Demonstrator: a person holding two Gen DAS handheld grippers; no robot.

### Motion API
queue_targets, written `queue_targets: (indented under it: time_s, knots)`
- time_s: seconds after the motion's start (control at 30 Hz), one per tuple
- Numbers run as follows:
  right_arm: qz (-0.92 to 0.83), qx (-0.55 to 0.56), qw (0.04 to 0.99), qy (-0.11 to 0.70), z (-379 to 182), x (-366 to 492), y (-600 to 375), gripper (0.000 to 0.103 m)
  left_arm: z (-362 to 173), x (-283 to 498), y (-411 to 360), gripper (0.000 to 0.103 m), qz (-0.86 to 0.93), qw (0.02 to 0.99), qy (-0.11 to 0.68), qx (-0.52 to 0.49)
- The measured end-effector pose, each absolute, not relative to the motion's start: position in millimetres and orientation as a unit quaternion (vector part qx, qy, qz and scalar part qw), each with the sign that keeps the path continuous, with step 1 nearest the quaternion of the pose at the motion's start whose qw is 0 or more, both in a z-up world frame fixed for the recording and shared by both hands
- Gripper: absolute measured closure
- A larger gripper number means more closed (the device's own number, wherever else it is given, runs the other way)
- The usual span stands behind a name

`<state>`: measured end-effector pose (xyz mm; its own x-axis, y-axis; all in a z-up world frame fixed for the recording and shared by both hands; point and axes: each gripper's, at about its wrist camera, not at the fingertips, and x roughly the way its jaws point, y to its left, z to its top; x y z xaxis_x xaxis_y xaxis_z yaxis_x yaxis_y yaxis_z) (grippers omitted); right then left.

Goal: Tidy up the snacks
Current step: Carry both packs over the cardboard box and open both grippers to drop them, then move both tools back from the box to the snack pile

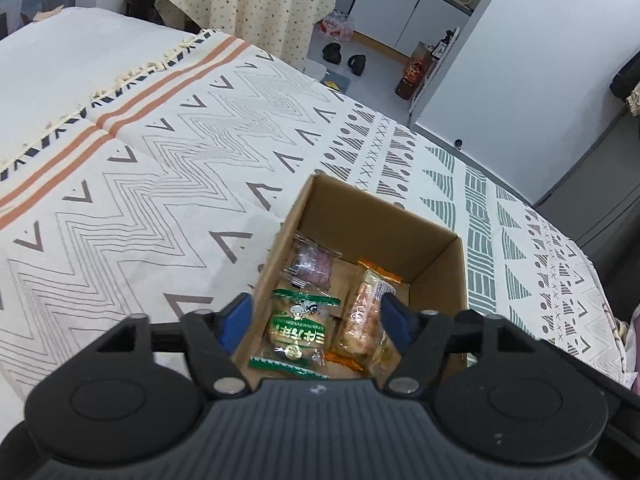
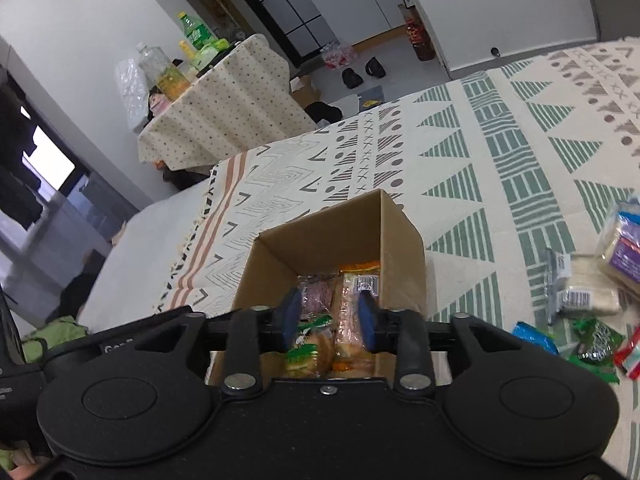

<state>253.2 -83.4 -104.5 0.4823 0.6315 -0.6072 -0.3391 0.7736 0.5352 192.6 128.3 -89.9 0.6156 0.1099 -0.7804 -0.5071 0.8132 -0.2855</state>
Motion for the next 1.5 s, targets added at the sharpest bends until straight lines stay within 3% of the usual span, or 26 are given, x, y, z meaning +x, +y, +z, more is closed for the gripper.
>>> queue_targets:
  time_s: [0.23, 0.33, 0.4, 0.53, 0.67, 0.87, 1.5]
  knots:
    - [0.267, 0.178, 0.856, 0.406, -95, 238, -117, 0.043, -85, 188, 116, 0.024, 0.182, 0.859, 0.415, -0.239]
    - [0.255, 0.175, 0.864, 0.398, -92, 233, -134, 0.029, -82, 184, 106, 0.024, 0.174, 0.861, 0.415, -0.237]
    - [0.247, 0.174, 0.867, 0.395, -91, 229, -147, 0.027, -79, 182, 98, 0.024, 0.169, 0.864, 0.415, -0.23]
    - [0.234, 0.182, 0.872, 0.389, -87, 223, -170, 0.018, -72, 179, 83, 0.011, 0.161, 0.867, 0.415, -0.224]
    - [0.219, 0.184, 0.881, 0.375, -79, 215, -192, 0.007, -61, 173, 68, 0.009, 0.152, 0.873, 0.405, -0.226]
    - [0.207, 0.192, 0.889, 0.36, -72, 206, -220, 0.0, -46, 169, 43, 0.006, 0.131, 0.881, 0.402, -0.212]
    - [0.161, 0.209, 0.898, 0.351, -74, 184, -310, 0.0, -34, 161, -31, 0.003, 0.08, 0.89, 0.407, -0.187]
